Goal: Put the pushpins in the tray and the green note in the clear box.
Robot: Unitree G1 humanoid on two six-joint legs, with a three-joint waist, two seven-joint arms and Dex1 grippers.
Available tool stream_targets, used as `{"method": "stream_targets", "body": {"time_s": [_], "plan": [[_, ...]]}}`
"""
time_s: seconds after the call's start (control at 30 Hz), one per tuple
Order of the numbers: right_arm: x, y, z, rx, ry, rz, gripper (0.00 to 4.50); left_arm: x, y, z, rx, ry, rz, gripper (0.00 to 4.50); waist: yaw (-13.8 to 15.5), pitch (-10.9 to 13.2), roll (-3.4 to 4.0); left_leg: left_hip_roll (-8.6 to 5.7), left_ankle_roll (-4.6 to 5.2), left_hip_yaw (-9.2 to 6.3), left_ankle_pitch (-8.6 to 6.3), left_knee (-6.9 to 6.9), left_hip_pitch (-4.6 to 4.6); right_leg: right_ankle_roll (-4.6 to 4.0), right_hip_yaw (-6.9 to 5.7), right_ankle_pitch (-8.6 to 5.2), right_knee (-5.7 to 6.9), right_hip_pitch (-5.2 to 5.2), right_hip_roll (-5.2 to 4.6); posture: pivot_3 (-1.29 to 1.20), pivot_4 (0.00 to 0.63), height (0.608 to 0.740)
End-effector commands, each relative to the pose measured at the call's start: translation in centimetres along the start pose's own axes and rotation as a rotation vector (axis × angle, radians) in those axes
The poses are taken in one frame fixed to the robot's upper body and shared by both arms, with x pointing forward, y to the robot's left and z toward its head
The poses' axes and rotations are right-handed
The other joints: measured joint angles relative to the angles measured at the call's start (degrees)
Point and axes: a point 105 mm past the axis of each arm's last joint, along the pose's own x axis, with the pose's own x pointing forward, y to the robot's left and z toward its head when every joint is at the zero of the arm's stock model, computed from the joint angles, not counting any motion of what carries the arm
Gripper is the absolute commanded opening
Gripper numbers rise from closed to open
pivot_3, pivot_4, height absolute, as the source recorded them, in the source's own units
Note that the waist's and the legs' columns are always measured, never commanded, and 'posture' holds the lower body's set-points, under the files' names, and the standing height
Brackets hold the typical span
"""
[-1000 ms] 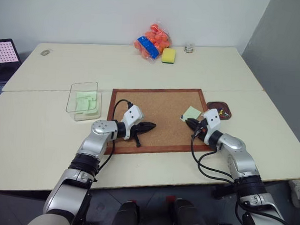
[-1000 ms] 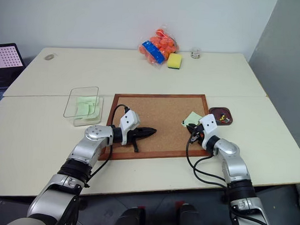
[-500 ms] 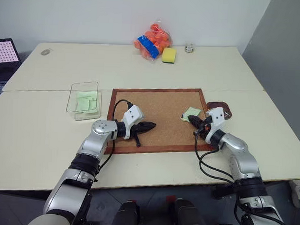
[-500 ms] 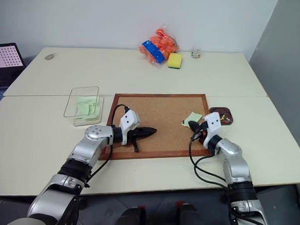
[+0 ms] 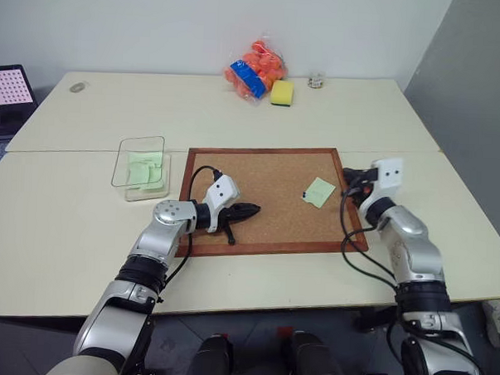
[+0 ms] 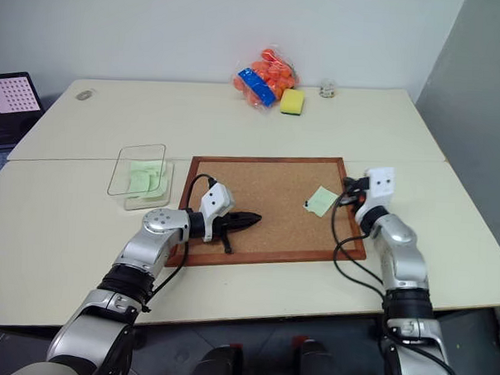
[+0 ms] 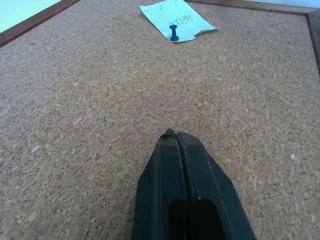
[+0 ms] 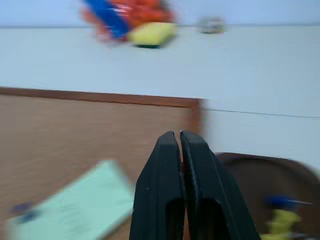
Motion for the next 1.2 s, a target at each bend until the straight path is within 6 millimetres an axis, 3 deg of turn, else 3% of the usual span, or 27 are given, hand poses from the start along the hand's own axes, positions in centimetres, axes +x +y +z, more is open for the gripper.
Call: {"method": "stream_targets", "body": {"time_s": [0.03, 0.17, 0.23, 0.7, 0.83, 0.9, 0.93, 1.07, 1.1, 1.2], "plan": [[0.8, -1.3, 1.2, -0.003, -0.032, -0.063, 0.02, -0.4, 0.2, -1.3, -0.016, 0.052, 0.019, 0.0, -0.07, 0.0, 0.0, 0.01, 0.0, -0.01, 0.0, -0.01, 0.01, 0.0, 0.0, 0.0, 0.0, 0.0, 0.01, 0.0, 0.15, 0.74], [1.4, -1.6, 1.3, 0.016, -0.031, -0.076, 0.02, -0.5, 0.2, -1.3, -0.015, 0.052, 0.02, 0.0, -0.14, 0.0, 0.01, 0.02, 0.0, 0.0, 0.0, -0.01, 0.01, -0.07, 0.02, 0.03, 0.02, 0.0, 0.04, 0.0, 0.15, 0.74], [1.5, -1.5, 1.2, 0.019, -0.028, -0.073, 0.25, -0.6, 0.3, -1.3, -0.016, 0.053, 0.024, 0.0, -0.14, 0.0, 0.01, 0.01, 0.0, 0.02, 0.0, 0.0, 0.0, -0.07, 0.04, 0.04, 0.0, 0.0, 0.02, 0.0, 0.15, 0.74], [1.4, -2.3, 0.8, 0.014, -0.02, -0.107, 3.21, -0.7, 0.2, -1.5, -0.018, 0.057, 0.026, 0.0, -0.22, 0.0, 0.01, 0.02, 0.0, 0.01, 0.0, -0.01, 0.01, -0.08, 0.04, 0.04, 0.01, 0.0, 0.03, 0.0, 0.15, 0.74], [1.2, -1.7, 1.1, -0.011, -0.037, -0.073, 4.01, -0.6, 0.2, -1.4, -0.017, 0.055, 0.023, 0.0, -0.22, 0.0, 0.01, 0.02, 0.0, 0.01, 0.0, -0.01, 0.0, -0.08, 0.03, 0.05, 0.02, 0.0, 0.03, 0.0, 0.15, 0.74], [1.0, -0.1, 1.4, -0.037, -0.066, 0.01, 4.45, -0.6, 0.2, -1.4, -0.017, 0.055, 0.021, 0.0, -0.21, 0.0, 0.01, 0.02, 0.0, 0.01, 0.0, -0.01, 0.0, -0.08, 0.03, 0.04, 0.02, 0.0, 0.03, 0.0, 0.15, 0.74], [1.0, 0.4, 1.6, -0.04, -0.077, 0.039, 4.45, -0.6, 0.2, -1.4, -0.017, 0.055, 0.021, 0.0, -0.22, 0.0, 0.01, 0.02, 0.0, 0.01, 0.0, -0.01, 0.0, -0.08, 0.02, 0.04, 0.01, 0.0, 0.03, 0.0, 0.15, 0.74], [-0.7, 6.3, 2.3, -0.044, -0.141, 0.352, 4.45, -0.5, 0.2, -1.4, -0.015, 0.053, 0.022, 0.0, -0.29, 0.0, 0.01, 0.03, 0.0, -0.01, 0.0, -0.01, 0.01, -0.01, 0.02, 0.0, 0.02, 0.0, 0.05, 0.0, 0.15, 0.74], [-0.9, 6.9, 2.3, -0.048, -0.145, 0.387, 4.45, -0.5, 0.2, -1.4, -0.016, 0.053, 0.022, 0.0, -0.29, 0.0, 0.01, 0.04, 0.0, -0.01, 0.0, -0.01, 0.01, -0.01, 0.02, 0.0, 0.02, 0.0, 0.06, 0.0, 0.15, 0.74], [-2.1, 10.1, 1.3, -0.09, -0.126, 0.545, 4.45, -0.5, 0.2, -1.4, -0.014, 0.051, 0.026, 0.0, -0.2, 0.0, 0.01, 0.03, 0.0, -0.02, 0.0, 0.01, 0.0, 0.0, 0.01, 0.0, 0.02, 0.0, 0.05, 0.0, 0.15, 0.74]]}}
